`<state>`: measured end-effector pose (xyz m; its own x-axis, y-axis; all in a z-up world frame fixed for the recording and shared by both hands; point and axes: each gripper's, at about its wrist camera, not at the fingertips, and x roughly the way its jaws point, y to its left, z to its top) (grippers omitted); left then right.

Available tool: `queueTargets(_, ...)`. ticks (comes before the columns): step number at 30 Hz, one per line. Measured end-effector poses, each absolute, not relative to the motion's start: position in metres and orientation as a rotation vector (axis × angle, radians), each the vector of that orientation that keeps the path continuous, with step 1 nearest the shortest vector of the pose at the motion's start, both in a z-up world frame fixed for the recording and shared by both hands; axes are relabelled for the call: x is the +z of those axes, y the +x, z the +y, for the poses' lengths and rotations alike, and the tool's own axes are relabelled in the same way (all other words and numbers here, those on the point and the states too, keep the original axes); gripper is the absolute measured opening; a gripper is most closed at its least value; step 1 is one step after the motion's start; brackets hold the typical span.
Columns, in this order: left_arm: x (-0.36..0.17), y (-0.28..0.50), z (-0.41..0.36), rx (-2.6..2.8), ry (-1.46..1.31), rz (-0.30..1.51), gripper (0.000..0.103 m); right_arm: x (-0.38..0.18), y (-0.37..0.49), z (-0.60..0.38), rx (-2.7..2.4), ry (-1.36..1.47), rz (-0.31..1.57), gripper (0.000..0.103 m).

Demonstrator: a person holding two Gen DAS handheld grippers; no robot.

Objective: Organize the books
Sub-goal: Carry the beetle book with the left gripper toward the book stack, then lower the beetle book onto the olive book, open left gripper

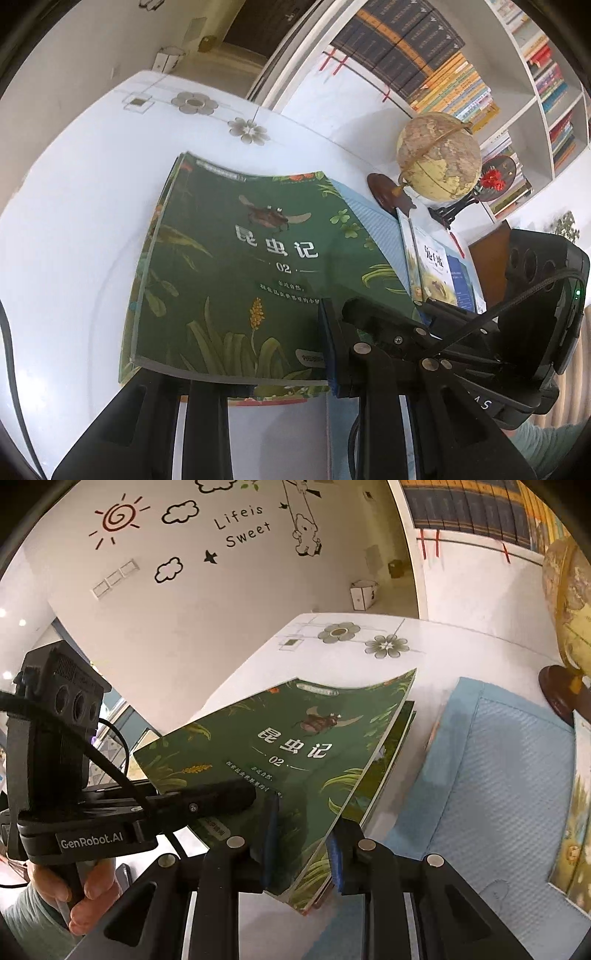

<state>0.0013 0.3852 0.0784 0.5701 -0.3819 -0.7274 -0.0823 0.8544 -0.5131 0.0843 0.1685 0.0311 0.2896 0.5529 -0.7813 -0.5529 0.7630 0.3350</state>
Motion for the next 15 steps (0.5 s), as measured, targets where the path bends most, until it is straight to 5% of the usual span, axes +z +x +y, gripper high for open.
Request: queueTargets(15, 0.032, -0.028, 0.408, -0.11, -0.681, 1.103, 0.03, -0.013, 0.085, 0.174, 0.698, 0.064, 1.187, 0.024)
